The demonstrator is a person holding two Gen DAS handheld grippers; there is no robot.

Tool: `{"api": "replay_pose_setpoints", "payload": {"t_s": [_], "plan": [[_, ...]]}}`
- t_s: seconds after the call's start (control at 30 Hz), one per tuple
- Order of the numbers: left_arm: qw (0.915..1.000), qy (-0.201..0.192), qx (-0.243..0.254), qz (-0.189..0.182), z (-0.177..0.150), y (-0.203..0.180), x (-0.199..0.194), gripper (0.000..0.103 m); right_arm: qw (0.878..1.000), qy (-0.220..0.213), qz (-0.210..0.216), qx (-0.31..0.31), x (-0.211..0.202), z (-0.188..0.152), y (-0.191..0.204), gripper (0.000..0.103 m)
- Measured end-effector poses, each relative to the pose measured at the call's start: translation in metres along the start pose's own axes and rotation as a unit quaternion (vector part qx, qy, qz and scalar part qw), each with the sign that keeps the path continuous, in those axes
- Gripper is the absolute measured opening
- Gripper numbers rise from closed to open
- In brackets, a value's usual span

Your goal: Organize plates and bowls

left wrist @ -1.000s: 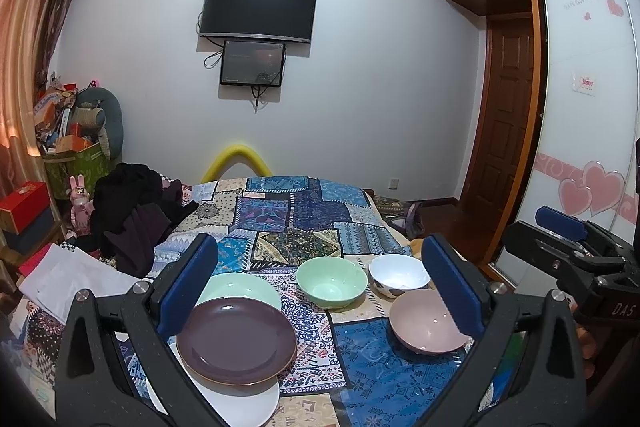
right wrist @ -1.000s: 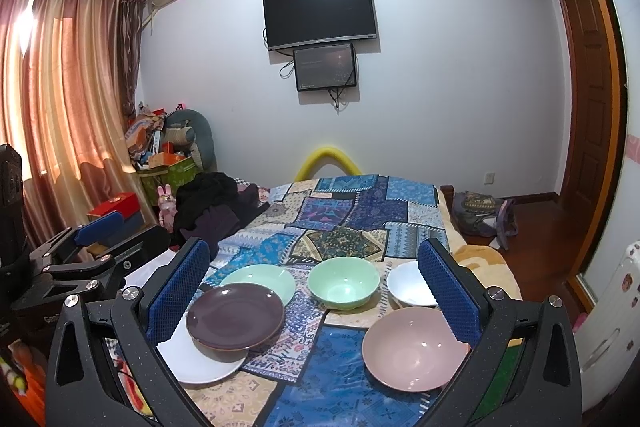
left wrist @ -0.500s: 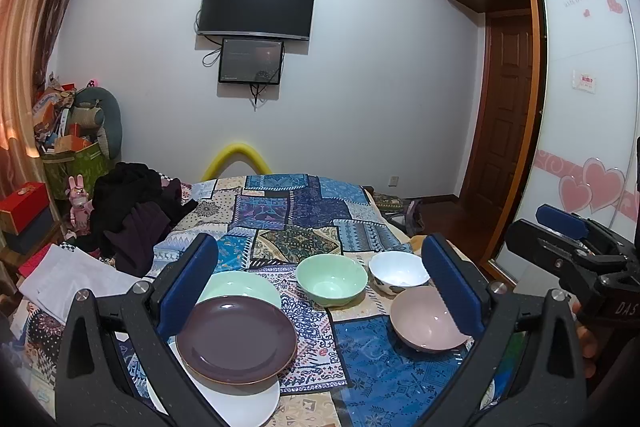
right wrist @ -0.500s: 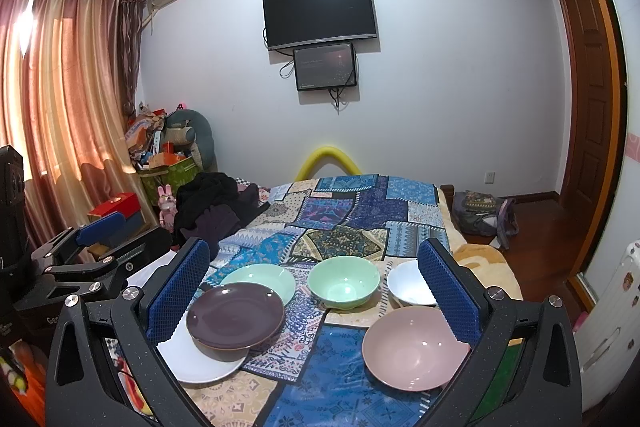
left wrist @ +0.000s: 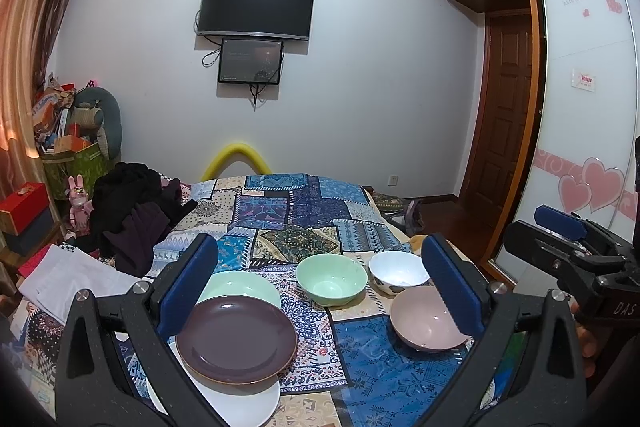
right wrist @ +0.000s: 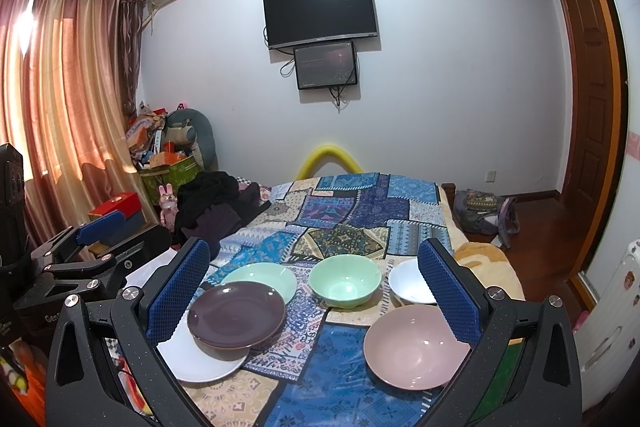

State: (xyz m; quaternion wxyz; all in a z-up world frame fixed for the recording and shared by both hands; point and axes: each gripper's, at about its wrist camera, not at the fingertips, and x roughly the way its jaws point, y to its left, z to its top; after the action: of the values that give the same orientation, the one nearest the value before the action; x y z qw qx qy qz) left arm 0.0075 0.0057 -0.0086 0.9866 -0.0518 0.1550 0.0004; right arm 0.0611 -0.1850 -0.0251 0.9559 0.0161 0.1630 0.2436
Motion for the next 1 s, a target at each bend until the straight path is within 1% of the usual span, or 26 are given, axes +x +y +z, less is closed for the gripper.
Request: {"api": "replay_pose_setpoints", "payload": {"t_s": [0.4,0.6,0.77,1.0], "plan": [[1.0000,0.004,-0.002,0.000,0.000,0.002,0.002,0.103,1.000,0.004,0.000,-0.001,0.003,-0.006,0.004,0.103],[1.0000,0.008,-0.004,0.002,-0.001,0.007,0.007,0.103,1.000,0.018,0.003,0.000,0.013,-0.011,0.003,0.103],[0.9998,0.021,-0.006,0.004,-0.006,0.016,0.017,0.103,0.999,0.049,0.012,0.006,0.033,-0.019,0.004,0.103],[0.9984,0.055,-0.010,0.004,-0.018,0.041,0.040,0.103,0.995,0.093,0.022,0.016,0.066,-0.031,0.005,0.103]]}}
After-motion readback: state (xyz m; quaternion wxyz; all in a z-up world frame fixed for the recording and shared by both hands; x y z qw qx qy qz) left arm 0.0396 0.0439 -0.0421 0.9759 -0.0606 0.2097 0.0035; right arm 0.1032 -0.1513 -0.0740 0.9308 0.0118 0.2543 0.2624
